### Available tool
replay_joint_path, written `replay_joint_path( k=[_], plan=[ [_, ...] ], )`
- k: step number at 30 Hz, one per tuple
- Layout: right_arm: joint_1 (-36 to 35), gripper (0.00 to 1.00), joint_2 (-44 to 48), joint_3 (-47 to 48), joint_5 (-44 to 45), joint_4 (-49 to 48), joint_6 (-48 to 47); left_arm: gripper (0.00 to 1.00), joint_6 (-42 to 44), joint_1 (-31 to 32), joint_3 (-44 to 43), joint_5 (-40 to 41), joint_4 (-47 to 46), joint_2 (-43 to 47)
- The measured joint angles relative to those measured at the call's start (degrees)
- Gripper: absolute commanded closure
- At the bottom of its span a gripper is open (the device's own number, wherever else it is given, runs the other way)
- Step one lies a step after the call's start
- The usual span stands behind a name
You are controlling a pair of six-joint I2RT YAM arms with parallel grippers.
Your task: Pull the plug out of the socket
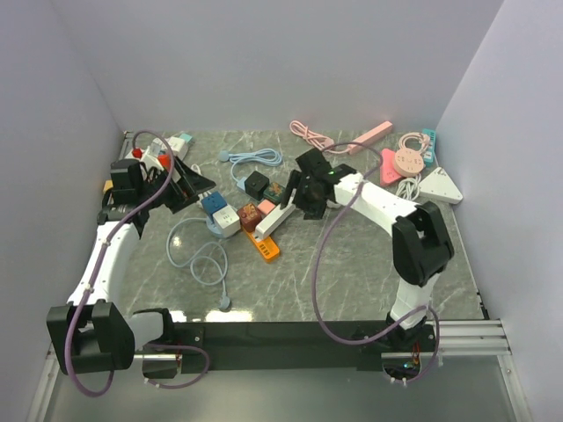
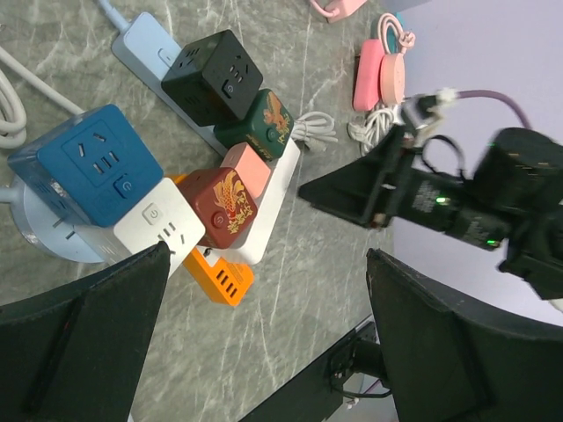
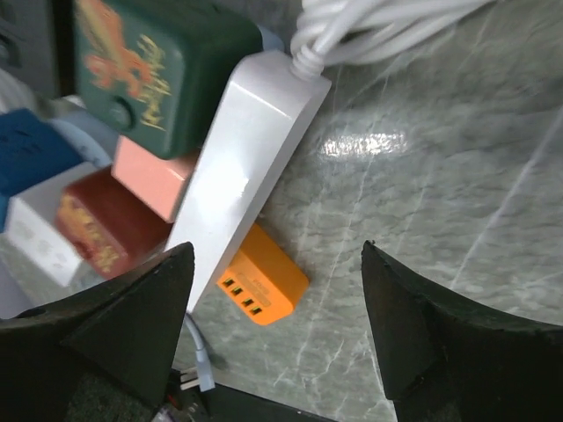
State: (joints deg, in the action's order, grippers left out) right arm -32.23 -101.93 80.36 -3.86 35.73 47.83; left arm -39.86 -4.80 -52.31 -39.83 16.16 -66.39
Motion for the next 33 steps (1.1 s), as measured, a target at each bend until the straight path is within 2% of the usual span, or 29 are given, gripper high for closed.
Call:
replay_joint_path(
  k=[5, 16, 19, 23, 26, 29, 31, 33],
  plan=[
    [-3.5, 0.18, -5.2, 0.2, -1.8, -1.0, 2.0, 0.01, 0.2, 0.0, 0.6, 0.0, 0.3, 1.1],
    [-7.8, 0.18, -5.5, 1.5, -1.7, -0.9, 5.6, 0.01, 0.5, 0.0, 1.2, 0.0, 1.3, 1.7],
    [-8.2, 0.23, -7.0, 4.3, -0.2, 0.2, 7.1, 0.01, 1.0, 0.0, 1.7, 0.0, 1.8, 1.8],
    [-8.2, 0.43, -10.3, 7.9, 1.2, 1.3, 8.3, 0.01, 1.3, 0.0, 2.6, 0.0, 2.3, 1.8],
    [-8.0, 0.48, -12.2, 8.8, 0.8, 1.2, 8.9, 0.01, 1.6, 0.0, 2.7, 0.1, 2.7, 1.8],
    [-8.0, 0.53, -10.6, 6.2, 0.3, -0.2, 8.6, 0.00, 1.7, 0.0, 2.7, 0.1, 2.8, 1.8],
    [-8.0, 0.60, -8.1, 2.5, -0.1, -1.7, 7.9, 0.01, 1.6, 0.0, 2.7, 0.0, 2.7, 1.8],
    [-8.0, 0.64, -5.6, -1.1, -0.5, -3.1, 7.3, 0.01, 1.6, 0.0, 2.8, 0.0, 2.4, 1.8]
  ],
)
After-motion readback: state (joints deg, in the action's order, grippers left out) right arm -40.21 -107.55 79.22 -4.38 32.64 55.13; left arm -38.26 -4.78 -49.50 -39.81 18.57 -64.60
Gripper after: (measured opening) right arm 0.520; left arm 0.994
